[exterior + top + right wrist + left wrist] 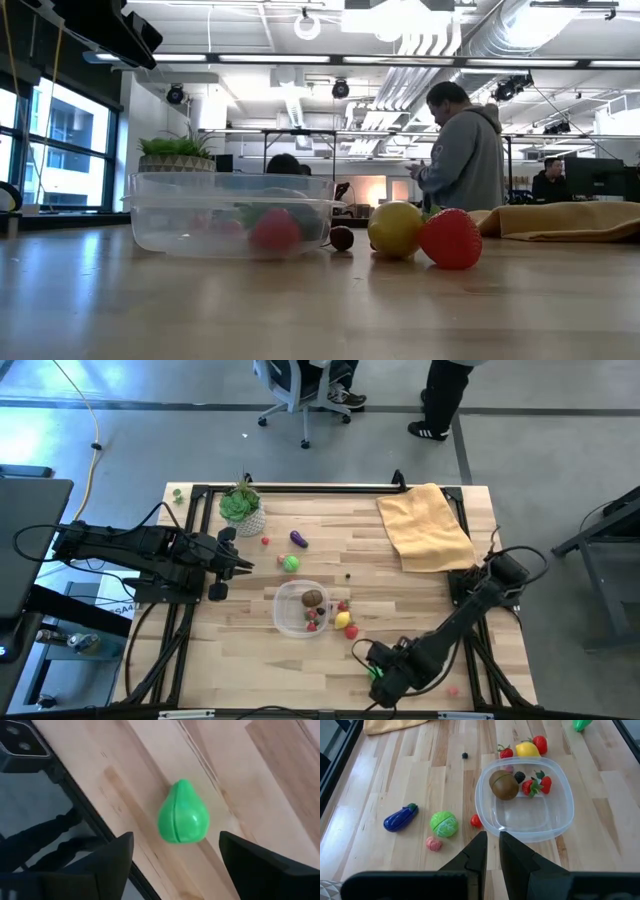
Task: Pick and placing Produce into tupperware
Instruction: Put the green pear into the transparent bin
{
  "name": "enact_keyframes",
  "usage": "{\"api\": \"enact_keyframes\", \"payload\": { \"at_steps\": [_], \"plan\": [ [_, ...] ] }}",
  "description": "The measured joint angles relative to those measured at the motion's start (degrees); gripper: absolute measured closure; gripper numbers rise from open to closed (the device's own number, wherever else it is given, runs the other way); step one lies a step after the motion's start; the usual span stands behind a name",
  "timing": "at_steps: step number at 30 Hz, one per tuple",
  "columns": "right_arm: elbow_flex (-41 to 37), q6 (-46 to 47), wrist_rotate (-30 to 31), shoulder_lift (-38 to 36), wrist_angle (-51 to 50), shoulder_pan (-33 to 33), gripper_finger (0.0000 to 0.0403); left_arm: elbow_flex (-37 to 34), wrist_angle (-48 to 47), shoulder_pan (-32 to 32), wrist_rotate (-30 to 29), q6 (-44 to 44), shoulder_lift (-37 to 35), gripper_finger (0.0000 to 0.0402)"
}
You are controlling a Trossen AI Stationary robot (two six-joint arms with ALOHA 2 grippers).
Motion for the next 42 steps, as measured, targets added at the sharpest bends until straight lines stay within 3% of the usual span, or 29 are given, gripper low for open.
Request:
{"api": "enact_keyframes", "payload": {
  "at_steps": [13,42],
  "plan": [
    [-8.64,-0.20,-2.73,0.00,11.94,-1.15,0.0113,0.02,-0.02,0.00,0.00,-0.01,0.00,0.0362],
    [-11.50,-6.02,-1.44,0.87,10.97,-2.50,0.0134,0.02,-0.02,0.00,-0.02,-0.02,0.00,0.0362]
  ]
}}
